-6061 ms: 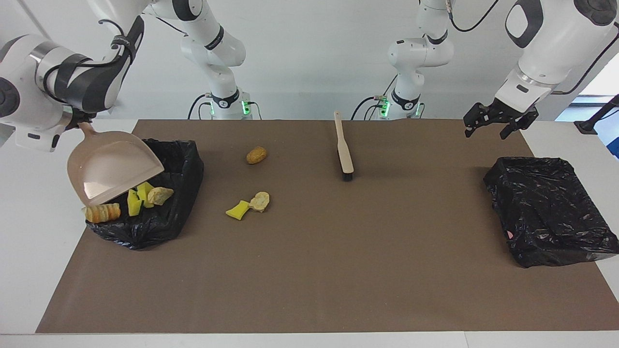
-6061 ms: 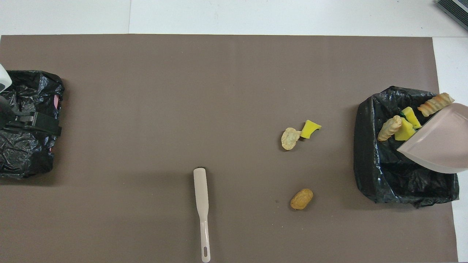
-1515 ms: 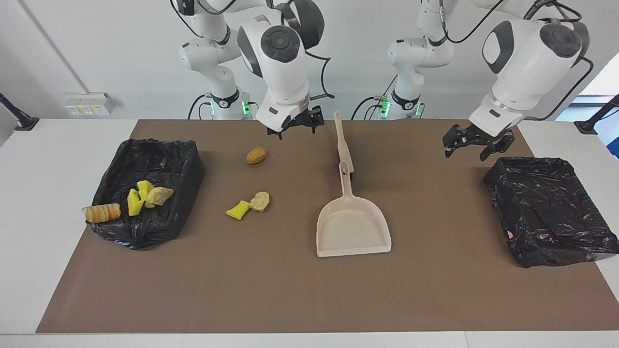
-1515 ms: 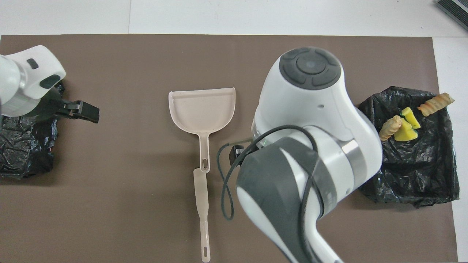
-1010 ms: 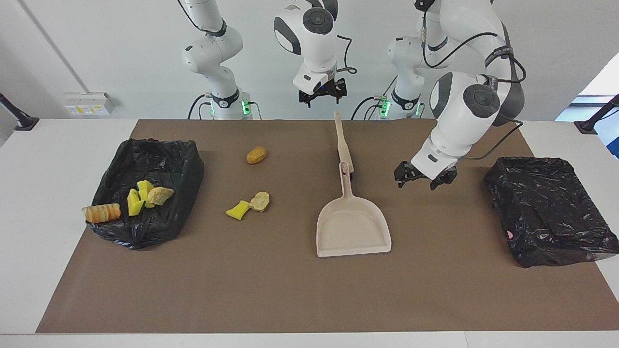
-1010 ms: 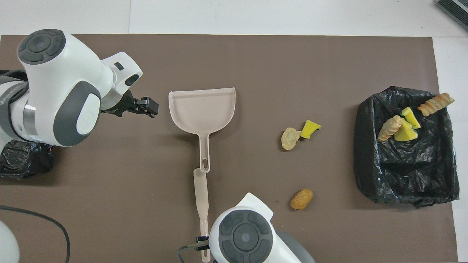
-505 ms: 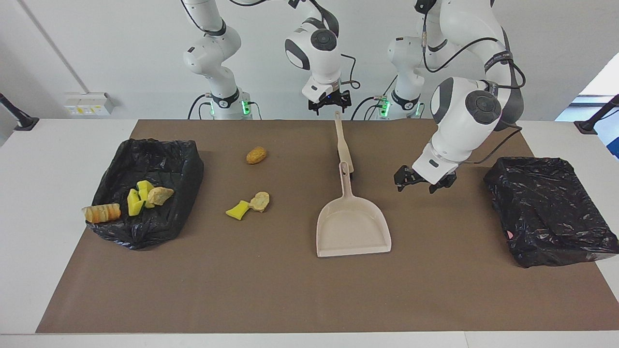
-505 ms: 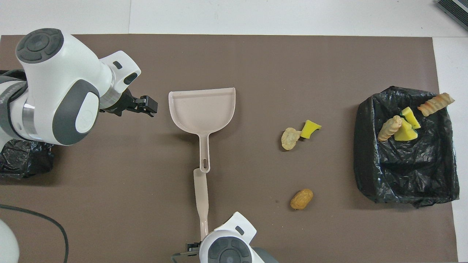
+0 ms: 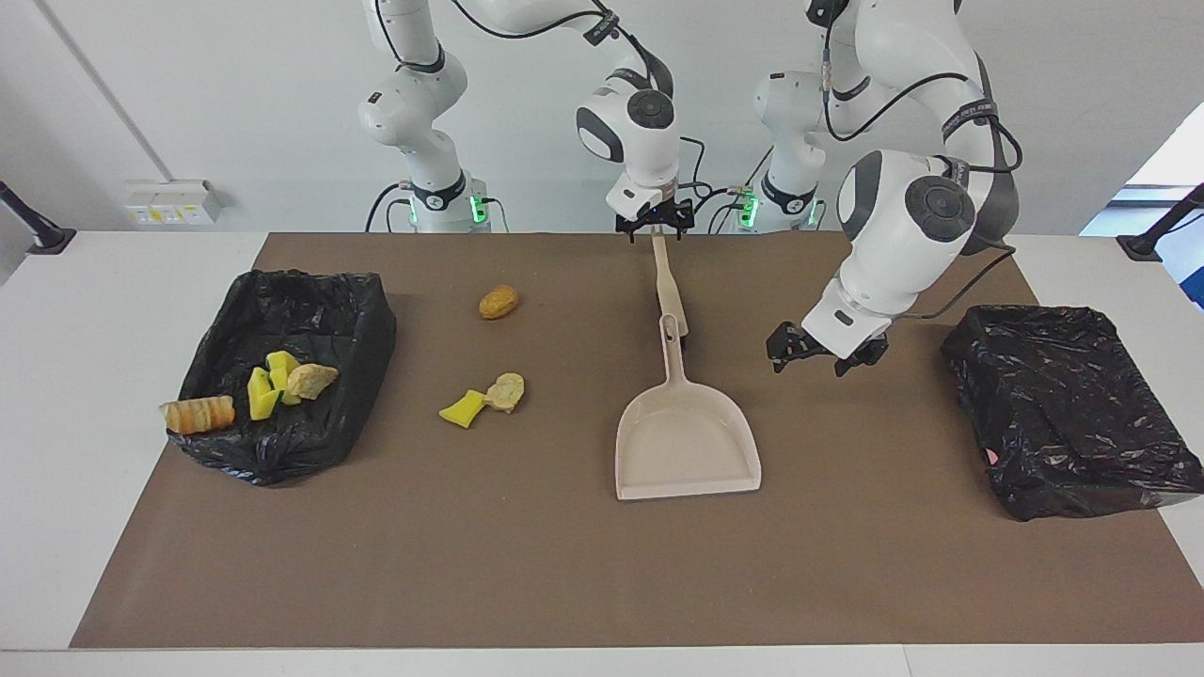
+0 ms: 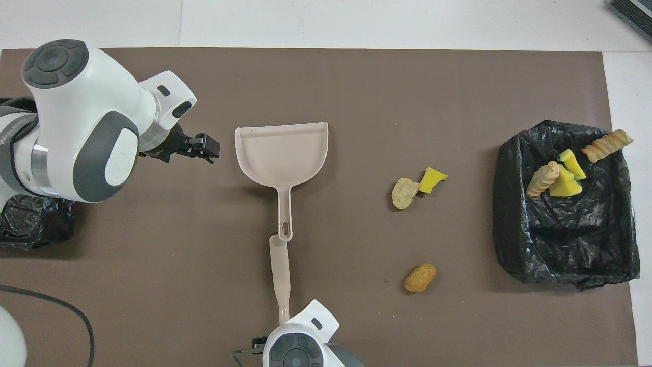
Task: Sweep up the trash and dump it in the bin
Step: 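Release the dustpan and withdraw the right gripper toward the robot, then grasp the dustpan with the left gripper while the right gripper grasps the brush, then place the dustpan by the crumbs while the right gripper brings the brush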
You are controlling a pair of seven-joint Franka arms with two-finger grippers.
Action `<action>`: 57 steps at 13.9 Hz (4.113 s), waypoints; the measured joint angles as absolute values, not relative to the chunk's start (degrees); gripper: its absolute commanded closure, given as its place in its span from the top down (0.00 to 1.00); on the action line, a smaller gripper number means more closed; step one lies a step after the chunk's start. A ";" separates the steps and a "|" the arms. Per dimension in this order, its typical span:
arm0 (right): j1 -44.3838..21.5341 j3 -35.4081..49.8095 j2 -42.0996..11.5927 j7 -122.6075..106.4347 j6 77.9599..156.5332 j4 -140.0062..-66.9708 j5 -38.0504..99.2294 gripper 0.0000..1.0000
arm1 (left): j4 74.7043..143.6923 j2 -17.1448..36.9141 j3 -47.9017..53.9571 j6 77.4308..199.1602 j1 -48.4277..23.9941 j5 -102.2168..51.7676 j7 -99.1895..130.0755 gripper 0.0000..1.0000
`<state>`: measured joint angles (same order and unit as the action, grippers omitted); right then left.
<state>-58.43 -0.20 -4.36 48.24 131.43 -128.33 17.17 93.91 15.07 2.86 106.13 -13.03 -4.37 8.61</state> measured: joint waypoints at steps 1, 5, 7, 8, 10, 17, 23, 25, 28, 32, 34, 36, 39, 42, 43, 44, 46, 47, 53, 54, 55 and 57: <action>-58.50 -0.20 -4.36 48.24 131.43 -128.28 17.17 0.74 | 93.91 15.07 2.86 106.13 -13.03 -4.37 8.61 1.00; -58.92 -0.21 -4.36 48.24 131.43 -127.95 17.14 0.39 | 93.92 15.07 2.86 106.13 -13.03 -4.37 8.61 1.00; -58.92 -0.21 -4.37 48.24 131.43 -127.86 17.11 0.00 | 93.92 15.07 2.86 106.13 -13.03 -4.37 8.61 1.00; -58.92 -0.22 -4.37 48.24 131.44 -127.80 17.01 0.00 | 93.92 15.07 2.86 106.13 -13.03 -4.37 8.61 1.00; -58.92 -0.26 -4.42 48.24 131.44 -127.63 16.86 0.00 | 93.92 15.07 2.86 106.13 -13.03 -4.37 8.61 1.00; -58.21 -1.44 -4.73 48.25 128.68 -124.96 16.51 0.00 | 93.92 15.07 2.86 106.13 -13.03 -4.37 8.61 1.00; -49.83 -1.56 7.66 48.01 110.58 -123.17 12.29 0.00 | 94.73 15.39 3.15 108.48 -14.08 -4.37 8.82 1.00; -47.23 -1.54 11.51 47.35 105.58 -123.29 9.68 0.00 | 95.53 15.74 3.22 109.52 -15.52 -4.37 9.81 1.00; -40.74 -1.53 15.25 41.03 101.09 -123.33 8.64 0.00 | 95.70 15.83 3.24 110.30 -16.44 -4.37 11.27 1.00; -29.83 -1.78 18.17 28.40 96.03 -123.02 6.69 0.00 | 95.71 15.84 3.36 112.02 -18.67 -4.64 21.19 1.00; -28.71 -1.72 18.11 26.00 95.94 -123.04 5.61 0.00 | 96.03 15.85 3.48 113.07 -22.20 -4.69 31.64 1.00; -26.18 -1.45 17.88 21.13 95.94 -123.11 4.37 0.00 | 97.05 15.90 3.58 114.93 -25.81 -4.73 41.45 1.00; -17.88 -1.59 16.49 9.01 96.51 -123.12 -0.91 0.00 | 99.50 16.84 3.62 121.06 -31.15 -4.73 55.00 1.00; -11.86 -1.89 12.41 2.02 98.98 -122.84 -8.03 0.00 | 100.33 18.97 3.61 124.83 -35.61 -4.73 61.88 1.00; -11.21 -1.91 9.79 1.73 100.10 -122.29 -10.25 0.00 | 100.29 20.51 3.56 125.63 -37.34 -4.73 63.28 1.00; -10.94 -1.89 6.76 1.73 101.11 -121.31 -11.23 0.00 | 100.14 22.33 3.53 126.67 -38.77 -4.71 64.30 1.00; -10.85 -1.84 1.06 2.00 102.99 -119.68 -11.68 0.00 | 99.49 24.95 3.39 127.71 -39.90 -4.70 64.95 0.95; -10.88 -1.71 -0.87 2.53 103.56 -119.48 -11.67 0.00 | 98.91 25.28 3.12 127.54 -39.91 -4.70 64.96 0.83; -14.58 -0.78 -2.61 5.99 103.40 -119.98 -5.36 0.00 | 95.21 25.18 2.39 123.48 -39.87 -4.63 64.95 0.14; -15.61 -0.73 -2.57 6.09 103.17 -120.05 -3.88 0.00 | 95.22 25.20 2.34 123.45 -39.87 -4.49 64.95 0.14; -16.81 -0.70 -2.54 6.23 103.01 -120.18 -2.78 0.00 | 95.23 25.21 2.31 123.43 -39.86 -4.37 64.95 0.08; -18.65 -0.51 -2.44 7.70 102.65 -120.33 -0.27 0.00 | 95.24 25.22 2.31 123.27 -39.86 -4.27 64.95 0.00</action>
<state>-18.65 -0.51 -2.44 7.70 102.65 -120.33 -0.27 95.24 25.22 2.31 123.27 -39.86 -4.27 64.95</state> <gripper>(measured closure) 0.731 0.683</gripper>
